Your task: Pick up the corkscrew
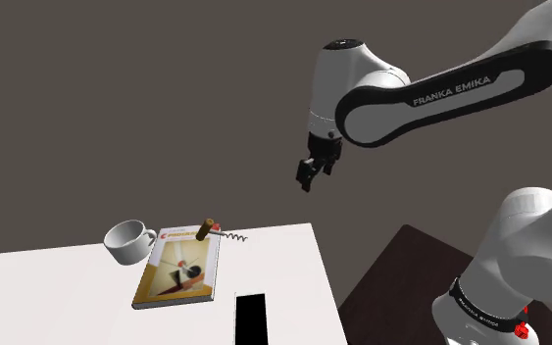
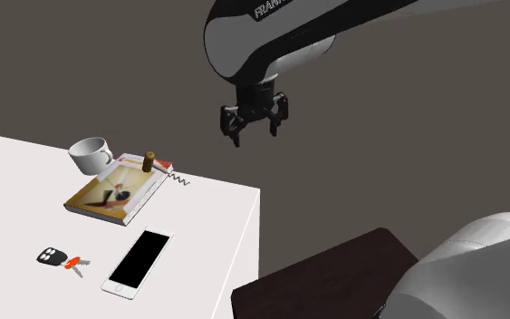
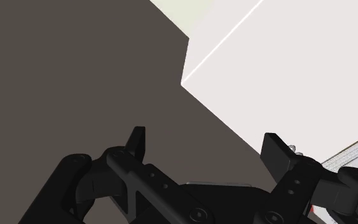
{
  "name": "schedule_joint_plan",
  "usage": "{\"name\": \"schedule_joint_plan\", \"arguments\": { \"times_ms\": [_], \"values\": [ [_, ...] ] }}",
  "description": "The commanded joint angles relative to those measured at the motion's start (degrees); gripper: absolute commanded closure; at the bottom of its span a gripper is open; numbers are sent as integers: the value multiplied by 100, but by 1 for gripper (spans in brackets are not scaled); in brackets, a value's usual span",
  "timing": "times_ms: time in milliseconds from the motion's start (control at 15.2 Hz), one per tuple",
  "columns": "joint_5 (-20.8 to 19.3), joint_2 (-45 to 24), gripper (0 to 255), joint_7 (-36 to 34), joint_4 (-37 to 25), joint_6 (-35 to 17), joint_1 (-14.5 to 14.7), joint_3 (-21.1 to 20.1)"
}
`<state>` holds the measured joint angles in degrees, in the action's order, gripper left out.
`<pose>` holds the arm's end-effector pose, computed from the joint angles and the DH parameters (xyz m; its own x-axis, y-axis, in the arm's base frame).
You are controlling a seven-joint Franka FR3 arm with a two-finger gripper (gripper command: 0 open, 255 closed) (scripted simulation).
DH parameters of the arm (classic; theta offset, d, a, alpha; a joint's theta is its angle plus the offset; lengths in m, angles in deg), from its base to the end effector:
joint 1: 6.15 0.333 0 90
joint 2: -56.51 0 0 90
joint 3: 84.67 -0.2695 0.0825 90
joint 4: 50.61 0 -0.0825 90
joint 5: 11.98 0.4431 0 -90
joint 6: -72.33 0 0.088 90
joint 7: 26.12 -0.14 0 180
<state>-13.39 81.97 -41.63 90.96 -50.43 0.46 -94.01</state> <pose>0.4795 0.1291 0.3595 0.9915 0.0119 0.1299 0.0043 -0.9982 0.0592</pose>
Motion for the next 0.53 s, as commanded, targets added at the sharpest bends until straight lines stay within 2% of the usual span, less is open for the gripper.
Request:
{"name": "schedule_joint_plan", "arguments": {
  "times_ms": [0,462],
  "values": [
    [-45,-335,0,-131,-65,-350,35,-141],
    [-555,-1702,0,-781,-577,-1399,72,-640]
  ]
}}
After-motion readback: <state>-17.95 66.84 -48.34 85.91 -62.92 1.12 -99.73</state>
